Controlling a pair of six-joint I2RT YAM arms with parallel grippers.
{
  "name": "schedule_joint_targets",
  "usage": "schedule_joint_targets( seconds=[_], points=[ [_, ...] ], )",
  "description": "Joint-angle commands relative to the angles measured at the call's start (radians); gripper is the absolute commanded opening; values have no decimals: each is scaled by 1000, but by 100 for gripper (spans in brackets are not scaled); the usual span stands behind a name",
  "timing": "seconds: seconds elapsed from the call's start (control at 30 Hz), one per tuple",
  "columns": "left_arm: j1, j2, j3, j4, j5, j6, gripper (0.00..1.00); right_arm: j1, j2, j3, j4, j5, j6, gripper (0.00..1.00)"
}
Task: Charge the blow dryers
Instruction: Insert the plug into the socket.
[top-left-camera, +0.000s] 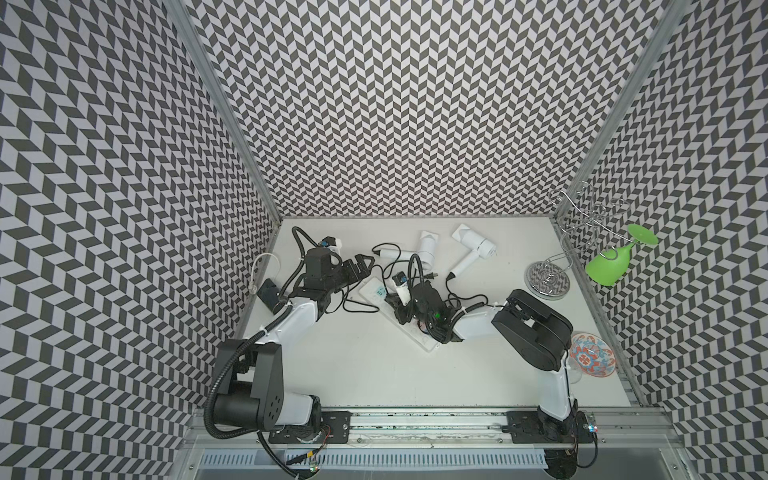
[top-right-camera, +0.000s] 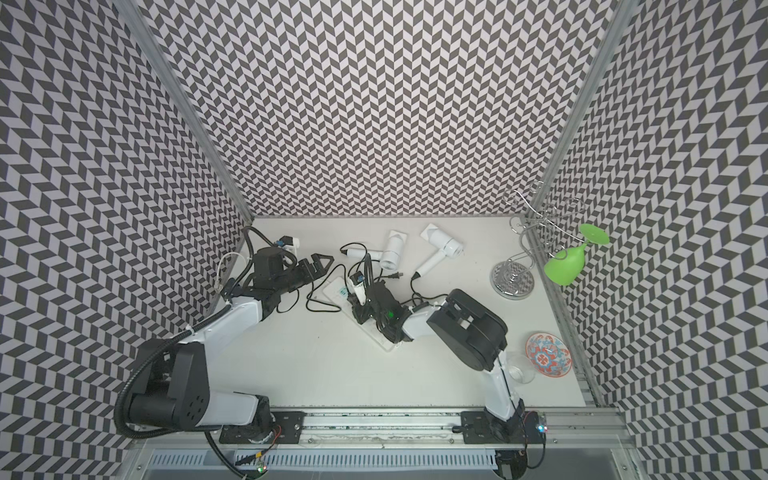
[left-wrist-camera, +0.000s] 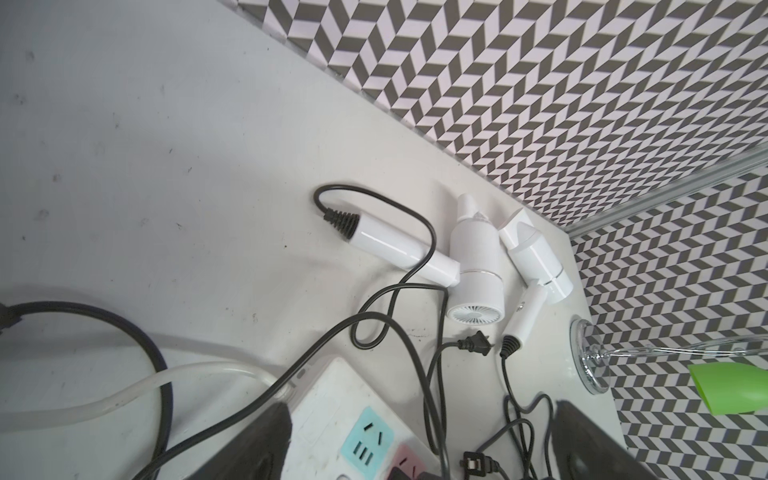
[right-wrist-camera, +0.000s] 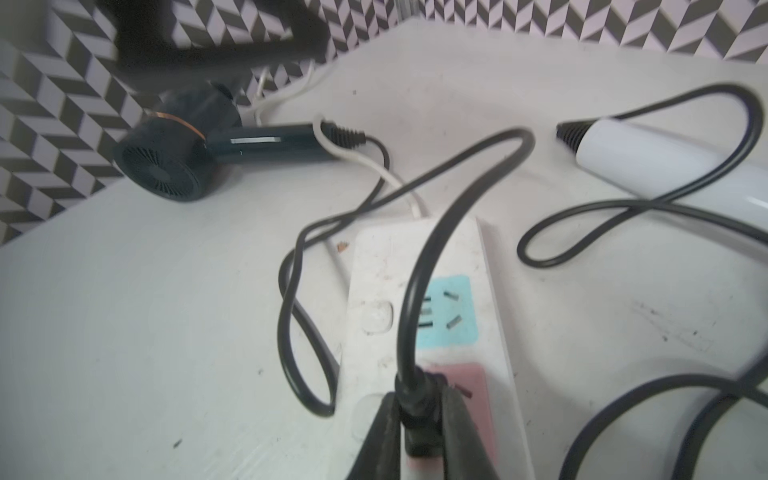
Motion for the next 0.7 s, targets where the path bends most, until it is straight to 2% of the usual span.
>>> schedule_joint_targets(
  seconds=[0.0,0.3,0.6,0.67],
  points=[
    [-15,-58,-22,35,-19,-36,99,12,-24,8,-156,7,9,27],
    [-68,-183,-56,-1,-30,-67,99,12,-143,59,-198,-29,22,43],
    [-112,-395,-156,-92,-65,-77,98,-36,-410,-119,-252,-31,47,56],
    [-114,-453,-196,-101,-68,-96,98,-51,-487,-188,-255,-31,51,65]
  ],
)
